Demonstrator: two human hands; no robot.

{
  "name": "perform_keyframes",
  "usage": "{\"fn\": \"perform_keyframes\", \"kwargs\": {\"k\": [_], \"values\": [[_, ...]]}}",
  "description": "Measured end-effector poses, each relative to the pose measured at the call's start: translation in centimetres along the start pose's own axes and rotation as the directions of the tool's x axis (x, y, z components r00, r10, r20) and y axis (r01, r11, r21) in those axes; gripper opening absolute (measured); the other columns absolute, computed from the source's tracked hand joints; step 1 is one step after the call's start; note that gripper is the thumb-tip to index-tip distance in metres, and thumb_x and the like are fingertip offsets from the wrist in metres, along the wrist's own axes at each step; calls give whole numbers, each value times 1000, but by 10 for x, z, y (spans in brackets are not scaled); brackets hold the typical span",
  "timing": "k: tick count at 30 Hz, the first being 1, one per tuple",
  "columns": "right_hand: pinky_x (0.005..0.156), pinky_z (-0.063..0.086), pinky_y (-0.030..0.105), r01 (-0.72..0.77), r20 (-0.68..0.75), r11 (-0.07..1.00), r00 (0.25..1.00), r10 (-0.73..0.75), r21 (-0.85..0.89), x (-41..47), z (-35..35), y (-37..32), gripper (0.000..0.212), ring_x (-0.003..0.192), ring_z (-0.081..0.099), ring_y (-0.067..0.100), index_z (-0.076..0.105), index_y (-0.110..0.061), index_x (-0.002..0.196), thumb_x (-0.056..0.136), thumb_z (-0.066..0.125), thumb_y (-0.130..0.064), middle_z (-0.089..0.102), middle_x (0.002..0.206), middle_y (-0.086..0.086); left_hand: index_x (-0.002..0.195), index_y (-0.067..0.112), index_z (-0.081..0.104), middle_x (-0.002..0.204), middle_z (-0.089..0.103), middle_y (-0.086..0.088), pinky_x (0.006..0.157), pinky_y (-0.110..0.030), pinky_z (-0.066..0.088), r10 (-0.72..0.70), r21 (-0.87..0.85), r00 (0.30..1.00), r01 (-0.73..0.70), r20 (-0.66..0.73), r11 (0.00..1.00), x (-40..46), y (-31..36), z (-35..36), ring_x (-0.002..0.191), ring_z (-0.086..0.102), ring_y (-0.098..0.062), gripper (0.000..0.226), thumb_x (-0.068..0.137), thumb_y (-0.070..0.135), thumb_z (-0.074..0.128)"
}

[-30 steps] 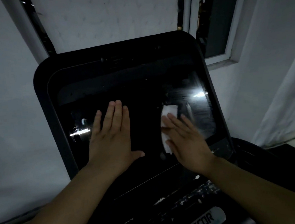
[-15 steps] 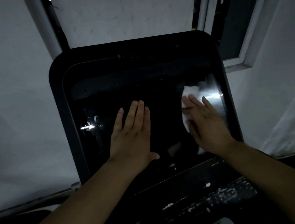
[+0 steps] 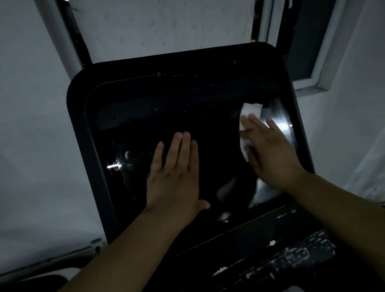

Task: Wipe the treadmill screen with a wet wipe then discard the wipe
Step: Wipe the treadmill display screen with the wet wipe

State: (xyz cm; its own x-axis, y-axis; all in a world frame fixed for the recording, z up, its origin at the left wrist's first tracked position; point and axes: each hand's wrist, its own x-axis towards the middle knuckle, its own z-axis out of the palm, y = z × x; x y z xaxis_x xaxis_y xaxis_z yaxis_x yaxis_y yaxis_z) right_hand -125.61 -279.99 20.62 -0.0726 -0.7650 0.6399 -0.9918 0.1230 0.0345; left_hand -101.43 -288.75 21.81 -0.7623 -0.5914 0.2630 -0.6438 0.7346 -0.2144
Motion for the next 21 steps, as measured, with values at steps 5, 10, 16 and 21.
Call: {"fn": "perform_keyframes", "kwargs": {"k": [5,10,16,21], "values": [[124,25,53,140,-75,988,988,-135,62,6,19,-63,44,149,38,31,57,1,139,98,47,-12,46,156,16,155,6,-26,163,-35,-16,122,-55,-16,-1,-2,1000,1,-16,1000,0,1,-1,149,-36,-29,135,79,78,59],[125,24,52,264,-58,963,964,-260,59,0,18,-66,43,150,37,25,56,-3,142,101,48,-14,47,157,10,152,7,-30,161,-39,-15,121,-54,-19,9,-7,1000,-9,3,1000,0,-1,0,147,-39,-28,134,80,79,57],[125,23,54,-2,-3,1000,1000,2,0,16,-1,5,43,147,40,31,59,-3,134,96,45,-19,47,155,15,154,5,-27,161,-38,-17,122,-55,-15,1,12,1000,-1,-4,1000,0,-1,1,148,-38,-29,136,78,80,58],[123,26,54,100,-29,995,995,-100,3,9,6,-37,47,146,42,35,57,0,136,91,50,-11,48,154,20,154,6,-27,161,-37,-16,122,-55,-15,0,3,1000,0,-9,1000,0,-1,1,148,-37,-28,136,78,80,58]]}}
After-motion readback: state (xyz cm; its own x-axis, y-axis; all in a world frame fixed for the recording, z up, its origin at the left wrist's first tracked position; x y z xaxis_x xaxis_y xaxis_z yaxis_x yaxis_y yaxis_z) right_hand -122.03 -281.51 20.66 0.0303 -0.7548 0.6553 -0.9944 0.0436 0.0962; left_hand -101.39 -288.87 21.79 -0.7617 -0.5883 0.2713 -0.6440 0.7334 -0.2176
